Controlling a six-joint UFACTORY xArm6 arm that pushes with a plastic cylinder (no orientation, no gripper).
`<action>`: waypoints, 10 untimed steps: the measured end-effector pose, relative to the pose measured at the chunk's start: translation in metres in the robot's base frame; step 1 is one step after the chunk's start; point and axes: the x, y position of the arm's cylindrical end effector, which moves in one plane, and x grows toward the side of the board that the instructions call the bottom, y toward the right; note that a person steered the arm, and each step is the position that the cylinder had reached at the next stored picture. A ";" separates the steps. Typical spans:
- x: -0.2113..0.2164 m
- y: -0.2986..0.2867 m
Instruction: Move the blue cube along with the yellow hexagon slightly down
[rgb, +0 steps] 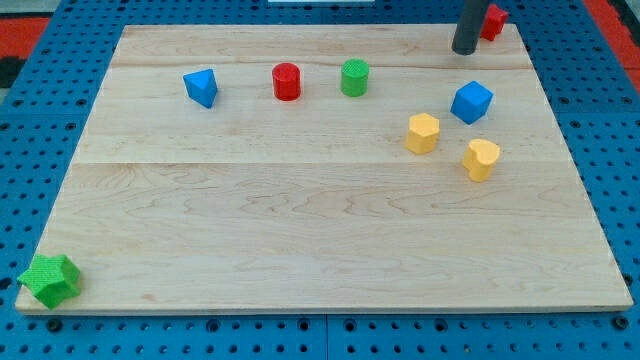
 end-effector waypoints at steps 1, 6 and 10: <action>0.028 0.028; 0.101 0.012; 0.110 -0.087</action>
